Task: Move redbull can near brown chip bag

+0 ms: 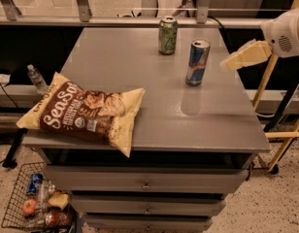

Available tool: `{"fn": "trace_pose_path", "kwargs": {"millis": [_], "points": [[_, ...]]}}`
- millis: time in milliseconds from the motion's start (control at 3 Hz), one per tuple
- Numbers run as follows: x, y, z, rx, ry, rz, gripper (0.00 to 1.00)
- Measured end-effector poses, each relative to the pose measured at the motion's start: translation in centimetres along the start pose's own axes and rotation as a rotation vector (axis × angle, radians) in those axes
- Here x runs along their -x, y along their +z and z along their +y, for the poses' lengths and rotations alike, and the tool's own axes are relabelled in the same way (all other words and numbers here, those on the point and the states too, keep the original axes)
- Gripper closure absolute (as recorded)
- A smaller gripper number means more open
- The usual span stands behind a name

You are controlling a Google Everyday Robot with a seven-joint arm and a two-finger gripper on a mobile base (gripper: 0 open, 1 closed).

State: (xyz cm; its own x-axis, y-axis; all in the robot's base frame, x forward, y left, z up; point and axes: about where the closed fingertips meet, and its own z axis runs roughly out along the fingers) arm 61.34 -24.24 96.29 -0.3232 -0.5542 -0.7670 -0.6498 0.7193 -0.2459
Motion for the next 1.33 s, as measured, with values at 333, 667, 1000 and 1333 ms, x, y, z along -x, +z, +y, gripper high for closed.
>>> {"fn": "trace_pose_path", "kwargs": {"millis": [333, 667, 1000, 1333], "points": [[1.1, 1.8, 1.6, 0.031, 0.04, -0.052, 0.0], [1.9, 3.3, 2.6, 0.029, 0.107, -0.111, 0.0], [2.8, 5.2, 3.1, 0.019, 0.159, -0.165, 0.0], [3.4, 7.7, 3.5, 0.03, 0.193, -0.19, 0.0]]}}
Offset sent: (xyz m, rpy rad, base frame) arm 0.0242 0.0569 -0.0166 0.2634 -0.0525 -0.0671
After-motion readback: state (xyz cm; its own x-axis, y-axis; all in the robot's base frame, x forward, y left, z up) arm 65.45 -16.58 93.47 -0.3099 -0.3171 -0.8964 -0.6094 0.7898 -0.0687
